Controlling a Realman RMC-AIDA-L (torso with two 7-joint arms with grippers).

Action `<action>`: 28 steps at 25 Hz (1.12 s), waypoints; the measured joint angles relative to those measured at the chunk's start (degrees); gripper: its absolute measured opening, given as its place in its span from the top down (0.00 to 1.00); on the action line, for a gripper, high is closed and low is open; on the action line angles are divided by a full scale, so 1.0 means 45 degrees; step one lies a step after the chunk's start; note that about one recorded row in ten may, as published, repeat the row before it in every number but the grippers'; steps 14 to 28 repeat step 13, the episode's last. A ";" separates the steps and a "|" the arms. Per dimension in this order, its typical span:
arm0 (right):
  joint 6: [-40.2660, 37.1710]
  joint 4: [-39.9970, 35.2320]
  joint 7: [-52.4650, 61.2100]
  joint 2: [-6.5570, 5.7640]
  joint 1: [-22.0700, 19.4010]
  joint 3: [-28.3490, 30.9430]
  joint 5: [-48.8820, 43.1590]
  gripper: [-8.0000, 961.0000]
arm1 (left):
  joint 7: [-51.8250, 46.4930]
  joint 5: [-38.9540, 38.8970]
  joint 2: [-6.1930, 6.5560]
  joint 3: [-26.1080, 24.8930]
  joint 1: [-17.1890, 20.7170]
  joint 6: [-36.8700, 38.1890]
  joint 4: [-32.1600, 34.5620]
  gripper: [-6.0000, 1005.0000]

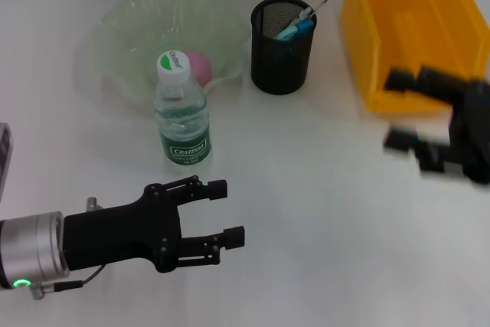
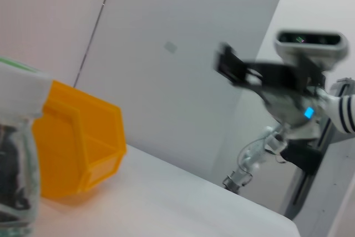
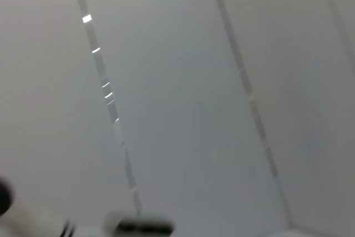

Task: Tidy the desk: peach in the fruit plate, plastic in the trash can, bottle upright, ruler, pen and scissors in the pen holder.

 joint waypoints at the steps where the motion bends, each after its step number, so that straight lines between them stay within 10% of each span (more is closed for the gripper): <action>1: -0.0488 0.0204 -0.0473 0.0018 -0.0105 0.0313 -0.0759 0.26 | 0.0011 0.0000 0.0024 -0.0053 0.0064 0.0000 0.0019 0.17; 28: 0.0103 0.2342 -0.2600 0.0397 -0.0144 0.0435 -0.3424 0.18 | 0.0044 0.0028 0.0364 -0.0294 0.0766 0.0122 0.0110 0.17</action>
